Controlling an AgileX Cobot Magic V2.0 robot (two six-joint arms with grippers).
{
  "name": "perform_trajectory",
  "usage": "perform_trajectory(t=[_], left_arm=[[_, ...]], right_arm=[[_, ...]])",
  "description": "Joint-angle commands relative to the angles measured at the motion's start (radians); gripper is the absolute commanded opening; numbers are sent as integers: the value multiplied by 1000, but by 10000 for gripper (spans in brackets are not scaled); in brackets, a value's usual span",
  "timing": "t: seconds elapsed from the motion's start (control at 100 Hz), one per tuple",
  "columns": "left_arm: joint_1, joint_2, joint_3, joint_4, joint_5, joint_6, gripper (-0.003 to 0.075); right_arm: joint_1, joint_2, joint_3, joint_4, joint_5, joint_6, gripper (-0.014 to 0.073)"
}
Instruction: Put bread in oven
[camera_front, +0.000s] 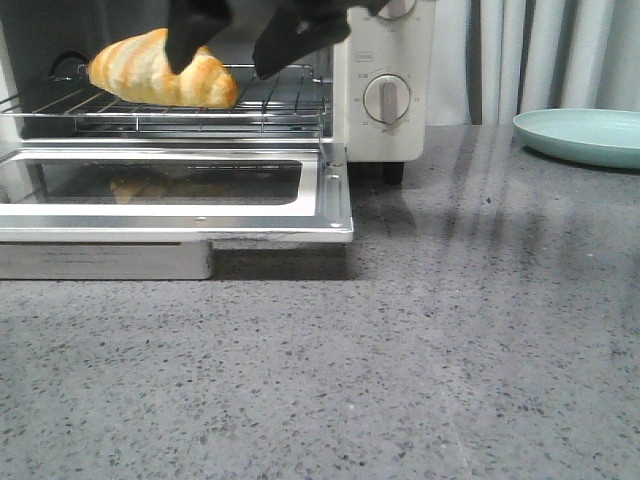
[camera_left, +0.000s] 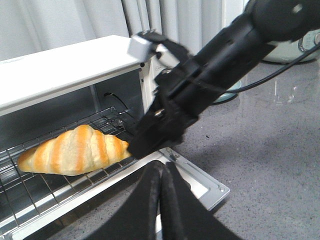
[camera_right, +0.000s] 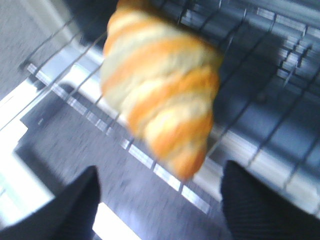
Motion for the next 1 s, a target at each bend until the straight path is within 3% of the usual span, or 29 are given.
perform_trajectory(t=[0.0,0.08,0.3,0.48,0.66,0.99], left_arm=[[1,3,-27,-49,-56,-28,-22],[1,-1,-27,-49,-71,-28,-22],[1,-84,-27,-6,-91,-28,-22],[1,-133,0,33,-107,-28,-22],[1,-131,56,25,-148,-28,-21],[1,-131,72,22,-144,-28,-21]], right_arm=[[13,-132,11,10,30,-8,155],[37,-263,88,-23,10,-8,-72],[72,-753,401,-183,-162,-8,-59],[44,-1173,602,-366,-175,19,-59],[-33,-1341,617,-451,108,102,-59],[-47,-1504,617,-500,142,102,-59]])
